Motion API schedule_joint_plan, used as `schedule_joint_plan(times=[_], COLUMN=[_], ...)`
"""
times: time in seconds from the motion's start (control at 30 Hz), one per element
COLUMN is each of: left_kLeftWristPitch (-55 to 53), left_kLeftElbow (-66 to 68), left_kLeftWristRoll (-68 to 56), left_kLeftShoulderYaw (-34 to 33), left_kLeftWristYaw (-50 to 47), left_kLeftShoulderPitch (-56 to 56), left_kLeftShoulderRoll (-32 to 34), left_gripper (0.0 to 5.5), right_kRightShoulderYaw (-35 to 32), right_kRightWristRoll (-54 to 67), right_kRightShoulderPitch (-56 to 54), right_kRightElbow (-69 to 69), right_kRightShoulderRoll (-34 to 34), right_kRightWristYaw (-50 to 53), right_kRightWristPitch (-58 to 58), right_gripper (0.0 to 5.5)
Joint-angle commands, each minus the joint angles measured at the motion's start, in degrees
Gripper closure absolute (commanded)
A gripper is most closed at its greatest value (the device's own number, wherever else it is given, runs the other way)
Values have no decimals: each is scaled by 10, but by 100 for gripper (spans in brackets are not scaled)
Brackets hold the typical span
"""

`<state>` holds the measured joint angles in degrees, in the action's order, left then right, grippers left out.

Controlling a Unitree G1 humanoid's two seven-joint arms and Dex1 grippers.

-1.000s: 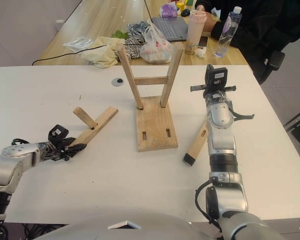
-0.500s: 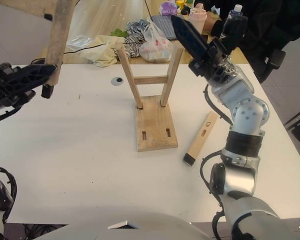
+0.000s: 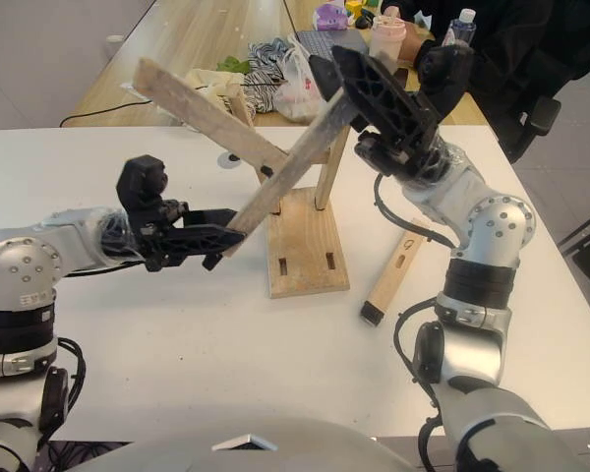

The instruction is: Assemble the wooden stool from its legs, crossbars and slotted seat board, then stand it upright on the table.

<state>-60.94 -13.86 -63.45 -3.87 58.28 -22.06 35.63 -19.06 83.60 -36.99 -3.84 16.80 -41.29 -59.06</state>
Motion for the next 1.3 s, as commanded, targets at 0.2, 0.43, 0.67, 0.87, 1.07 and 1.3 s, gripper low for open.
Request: schedule_joint_plan(times=[0.2, 0.43, 0.67, 0.87, 1.07, 1.3], left_kLeftWristPitch=[69, 96, 110, 111, 107, 111], left_kLeftElbow=[8, 26, 48, 48, 44, 46], left_kLeftWristRoll=[73, 122, 111, 119, 124, 132], left_kLeftShoulderYaw=[29, 43, -9, -11, -4, 5], left_kLeftWristYaw=[-12, -50, -82, -80, -85, -91], left_kLeftShoulderPitch=[13, 18, 46, 74, 77, 78], left_kLeftShoulderRoll=[-27, -57, -73, -65, -69, -81], left_gripper=[349, 305, 244, 244, 244, 244], right_kRightShoulderYaw=[5, 7, 25, 52, 69, 80], right_kRightWristRoll=[-8, -84, -224, -338, -406, -449], right_kRightShoulderPitch=[-10, -41, -71, -66, -64, -58], right_kRightElbow=[-2, -36, -201, -274, -306, -326], right_kRightShoulderRoll=[24, 63, 149, 160, 151, 143], right_kRightWristYaw=[-9, -66, -207, -297, -333, -355], right_kRightWristPitch=[-11, 36, 104, 203, 262, 280], right_gripper=[318, 332, 343, 344, 344, 344])
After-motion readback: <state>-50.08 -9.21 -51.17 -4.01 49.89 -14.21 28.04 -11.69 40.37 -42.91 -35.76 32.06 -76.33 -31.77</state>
